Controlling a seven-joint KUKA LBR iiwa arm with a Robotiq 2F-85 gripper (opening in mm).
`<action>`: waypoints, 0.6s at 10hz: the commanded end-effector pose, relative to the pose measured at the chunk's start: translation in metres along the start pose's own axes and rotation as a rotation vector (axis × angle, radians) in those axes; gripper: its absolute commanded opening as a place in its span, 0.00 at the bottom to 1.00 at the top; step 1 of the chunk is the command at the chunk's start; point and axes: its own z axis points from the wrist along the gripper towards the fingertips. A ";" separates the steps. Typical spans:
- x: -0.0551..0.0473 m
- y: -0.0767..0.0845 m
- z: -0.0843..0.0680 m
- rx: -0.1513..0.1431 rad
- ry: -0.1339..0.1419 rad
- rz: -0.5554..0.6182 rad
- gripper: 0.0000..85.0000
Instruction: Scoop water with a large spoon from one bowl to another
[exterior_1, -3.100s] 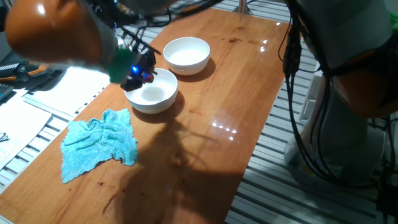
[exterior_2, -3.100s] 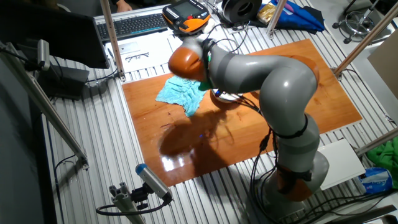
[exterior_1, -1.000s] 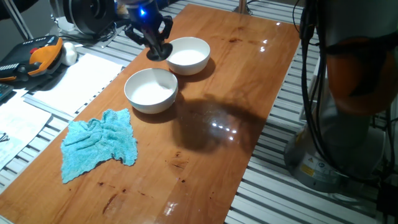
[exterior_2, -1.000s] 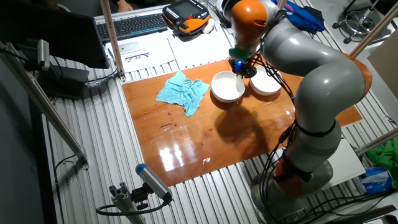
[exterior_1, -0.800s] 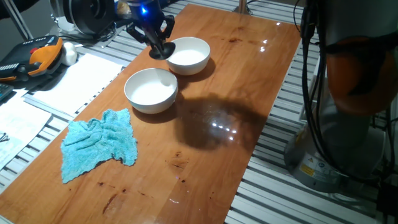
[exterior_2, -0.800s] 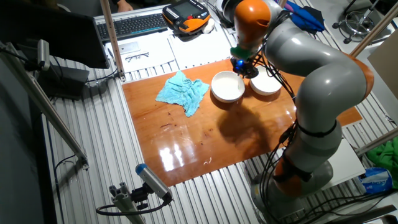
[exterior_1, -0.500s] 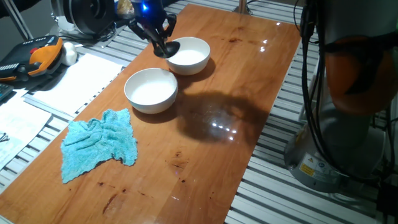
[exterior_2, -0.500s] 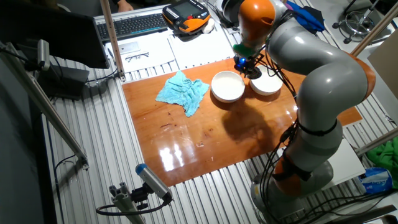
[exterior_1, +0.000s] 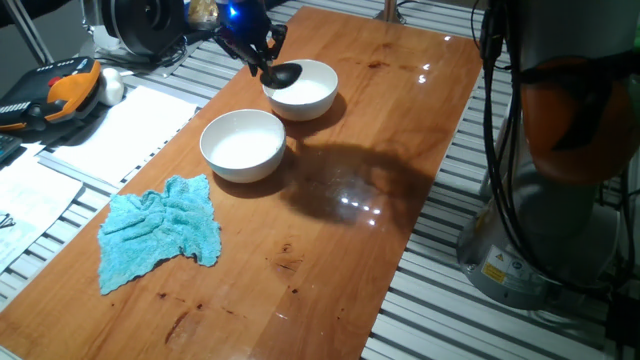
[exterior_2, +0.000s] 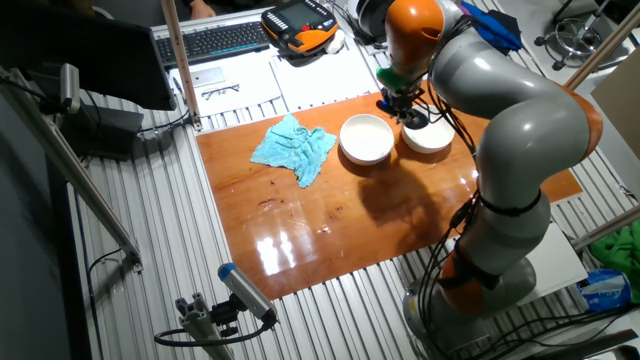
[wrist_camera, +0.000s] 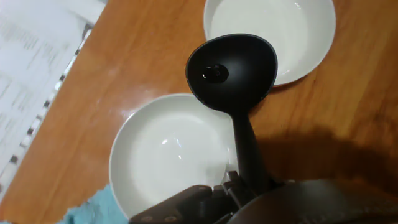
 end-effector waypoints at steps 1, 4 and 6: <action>-0.004 0.000 0.003 0.012 0.012 0.141 0.00; -0.017 0.009 0.013 0.002 0.004 0.224 0.00; -0.024 0.013 0.017 0.004 0.033 0.298 0.00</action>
